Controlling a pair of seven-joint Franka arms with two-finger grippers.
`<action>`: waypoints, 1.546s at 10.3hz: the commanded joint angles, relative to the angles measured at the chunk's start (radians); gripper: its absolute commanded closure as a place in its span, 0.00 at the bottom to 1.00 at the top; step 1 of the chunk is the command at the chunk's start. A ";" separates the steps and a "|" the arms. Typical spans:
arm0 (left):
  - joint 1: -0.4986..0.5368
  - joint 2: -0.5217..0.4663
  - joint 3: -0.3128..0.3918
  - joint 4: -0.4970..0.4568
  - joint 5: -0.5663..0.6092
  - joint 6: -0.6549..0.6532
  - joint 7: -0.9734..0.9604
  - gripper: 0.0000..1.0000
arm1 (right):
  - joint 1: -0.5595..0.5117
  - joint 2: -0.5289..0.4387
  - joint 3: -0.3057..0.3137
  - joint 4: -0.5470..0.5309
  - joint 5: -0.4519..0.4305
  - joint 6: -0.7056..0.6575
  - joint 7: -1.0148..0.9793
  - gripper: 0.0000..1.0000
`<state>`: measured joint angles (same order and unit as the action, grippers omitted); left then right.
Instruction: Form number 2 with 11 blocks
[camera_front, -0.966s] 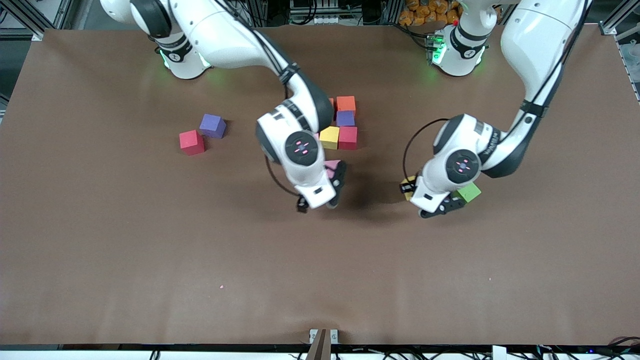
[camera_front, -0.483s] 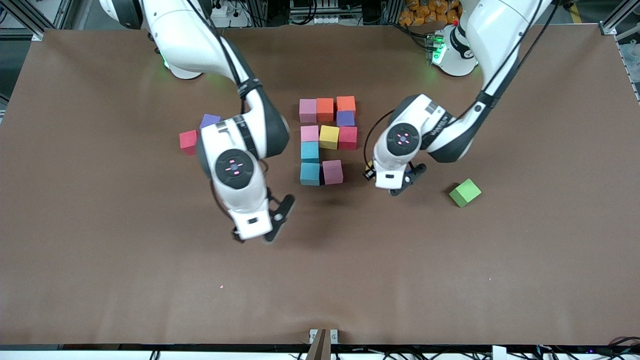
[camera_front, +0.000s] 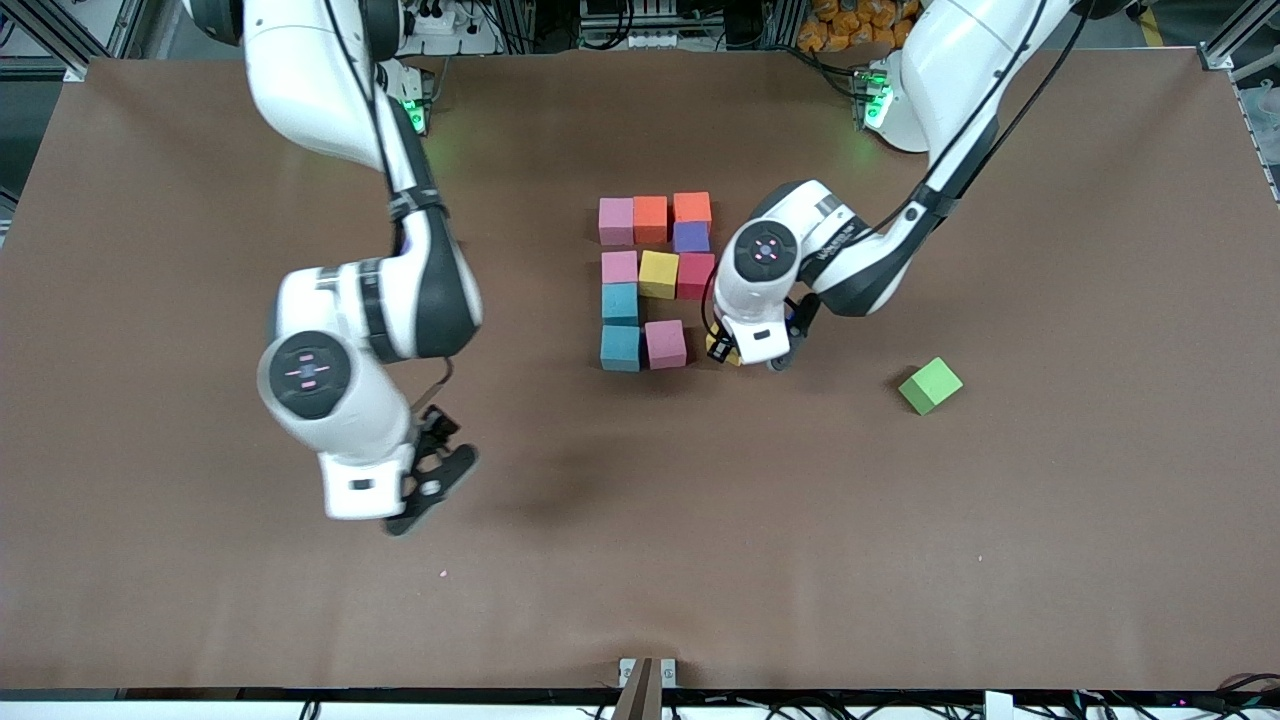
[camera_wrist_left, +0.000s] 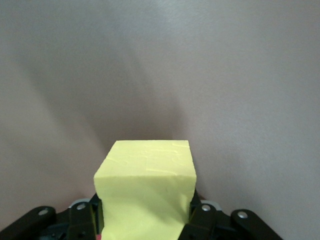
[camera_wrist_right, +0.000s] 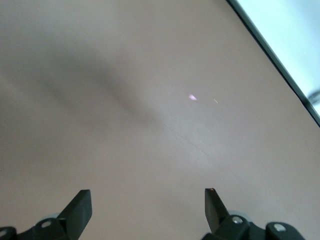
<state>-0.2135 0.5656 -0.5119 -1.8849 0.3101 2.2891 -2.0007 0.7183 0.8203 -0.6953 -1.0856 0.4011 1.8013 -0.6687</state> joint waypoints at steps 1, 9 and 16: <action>-0.003 0.013 0.004 -0.013 0.067 0.033 -0.134 0.56 | -0.041 -0.041 -0.040 -0.032 0.076 -0.017 0.017 0.00; -0.009 0.069 0.004 -0.005 0.066 0.125 -0.271 0.59 | -0.416 -0.441 0.433 -0.417 -0.214 0.090 0.165 0.00; -0.023 0.105 0.001 0.039 0.052 0.135 -0.309 0.59 | -0.572 -0.757 0.539 -0.671 -0.275 0.006 0.202 0.00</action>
<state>-0.2275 0.6425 -0.5088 -1.8768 0.3500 2.4140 -2.2761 0.2096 0.1423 -0.2234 -1.7143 0.1660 1.8230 -0.4933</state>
